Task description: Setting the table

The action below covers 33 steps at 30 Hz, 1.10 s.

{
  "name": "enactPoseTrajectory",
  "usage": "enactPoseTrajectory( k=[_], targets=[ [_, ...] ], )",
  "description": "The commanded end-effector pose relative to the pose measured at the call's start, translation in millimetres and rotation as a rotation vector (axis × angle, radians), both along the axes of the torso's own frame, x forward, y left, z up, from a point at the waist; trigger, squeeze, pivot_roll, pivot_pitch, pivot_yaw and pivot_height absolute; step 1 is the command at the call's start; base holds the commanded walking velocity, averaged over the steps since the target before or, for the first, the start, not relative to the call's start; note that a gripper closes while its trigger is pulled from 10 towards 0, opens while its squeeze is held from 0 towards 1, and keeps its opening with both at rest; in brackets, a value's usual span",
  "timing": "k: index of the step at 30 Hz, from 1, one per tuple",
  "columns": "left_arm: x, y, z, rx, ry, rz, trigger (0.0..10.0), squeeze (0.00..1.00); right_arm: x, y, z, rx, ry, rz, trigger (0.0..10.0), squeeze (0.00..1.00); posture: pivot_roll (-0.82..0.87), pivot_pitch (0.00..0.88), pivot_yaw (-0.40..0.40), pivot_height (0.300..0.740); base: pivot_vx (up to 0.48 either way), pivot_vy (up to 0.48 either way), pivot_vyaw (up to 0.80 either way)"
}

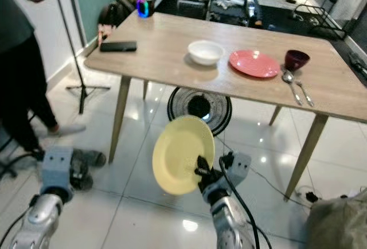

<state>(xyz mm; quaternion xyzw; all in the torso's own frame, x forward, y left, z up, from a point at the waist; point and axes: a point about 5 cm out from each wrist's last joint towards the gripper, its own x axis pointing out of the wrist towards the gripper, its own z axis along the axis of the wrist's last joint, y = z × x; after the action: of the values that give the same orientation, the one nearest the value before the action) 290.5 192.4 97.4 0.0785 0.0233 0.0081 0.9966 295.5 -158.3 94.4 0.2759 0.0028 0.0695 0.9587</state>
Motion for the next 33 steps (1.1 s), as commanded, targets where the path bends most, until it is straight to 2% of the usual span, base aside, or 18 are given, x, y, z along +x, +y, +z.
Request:
enactPoseTrajectory(
  k=[1, 5, 10, 13, 14, 17, 18, 19, 22, 23, 25, 32, 33],
  targets=[
    [4.8, -7.8, 24.5, -0.006, -0.068, -0.053, 10.0, 0.02, 8.0, -10.0, 29.0, 0.030, -0.091, -0.058, 10.0, 0.00, 0.02, 0.000, 0.053, 0.740, 0.480, 0.000, -0.78],
    [13.0, -9.2, 59.4, -0.002, -0.171, -0.079, 10.0, 0.02, 19.7, -14.7, 61.7, 0.059, -0.182, -0.111, 10.0, 0.00, 0.03, 0.000, 0.051, 0.740, 0.480, 0.000, -0.78],
    [16.3, -14.8, 82.5, -0.017, -0.233, -0.103, 10.0, 0.02, 23.1, -17.9, 82.2, 0.081, -0.239, -0.149, 10.0, 0.00, 0.03, 0.000, 0.052, 0.740, 0.480, 0.000, -0.78],
    [15.8, -15.9, 85.4, -0.020, -0.237, -0.108, 10.0, 0.02, 22.5, -17.5, 85.3, 0.091, -0.247, -0.148, 10.0, 0.00, 0.03, 0.000, 0.054, 0.740, 0.480, 0.000, -0.78],
    [15.0, -20.3, 91.8, -0.026, -0.251, -0.127, 10.0, 0.02, 21.3, -15.3, 95.3, 0.158, -0.273, -0.134, 10.0, 0.00, 0.02, 0.000, 0.057, 0.740, 0.480, 0.000, -0.80],
    [14.1, -22.0, 94.5, -0.028, -0.250, -0.135, 10.0, 0.02, 20.6, -14.4, 99.6, 0.193, -0.278, -0.127, 10.0, 0.00, 0.02, 0.000, 0.057, 0.740, 0.480, 0.000, -0.80],
    [12.7, -24.9, 98.8, -0.031, -0.247, -0.147, 10.0, 0.02, 20.4, -15.6, 107.6, 0.313, -0.281, -0.135, 10.0, 0.00, 0.02, 0.000, 0.055, 0.740, 0.480, 0.000, 0.00],
    [12.2, -25.5, 100.0, -0.032, -0.245, -0.149, 10.0, 0.02, 20.3, -16.0, 110.0, 0.352, -0.280, -0.138, 10.0, 0.00, 0.02, 0.000, 0.055, 0.740, 0.480, 0.000, 0.00],
    [12.0, -25.8, 100.7, -0.032, -0.245, -0.151, 10.0, 0.02, 20.5, -16.8, 111.7, 0.386, -0.282, -0.143, 10.0, 0.00, 0.02, 0.000, 0.054, 0.740, 0.480, 0.000, 0.00],
    [11.6, -25.9, 101.6, -0.030, -0.244, -0.153, 10.0, 0.02, 20.9, -16.5, 114.1, 0.450, -0.286, -0.125, 10.0, 0.00, 0.03, 0.000, 0.053, 0.740, 0.480, 0.000, 0.00],
    [11.0, -25.9, 102.0, -0.027, -0.243, -0.154, 10.0, 0.01, 20.9, -13.6, 115.2, 0.490, -0.286, -0.091, 10.0, 0.00, 0.03, 0.000, 0.052, 0.740, 0.480, 0.000, 0.00],
    [8.2, -27.9, 102.7, -0.005, -0.237, -0.166, 10.0, 0.00, 16.8, 9.1, 108.8, 0.457, -0.229, 0.075, 10.0, 0.00, 0.03, 0.000, 0.051, 0.740, 0.446, 0.000, 0.00],
    [7.3, -29.2, 101.9, 0.008, -0.227, -0.171, 10.0, 0.00, 14.3, 18.6, 104.2, 0.432, -0.202, 0.127, 10.0, 0.00, 0.03, 0.000, 0.051, 0.740, 0.281, 0.000, 0.00]
  ],
)
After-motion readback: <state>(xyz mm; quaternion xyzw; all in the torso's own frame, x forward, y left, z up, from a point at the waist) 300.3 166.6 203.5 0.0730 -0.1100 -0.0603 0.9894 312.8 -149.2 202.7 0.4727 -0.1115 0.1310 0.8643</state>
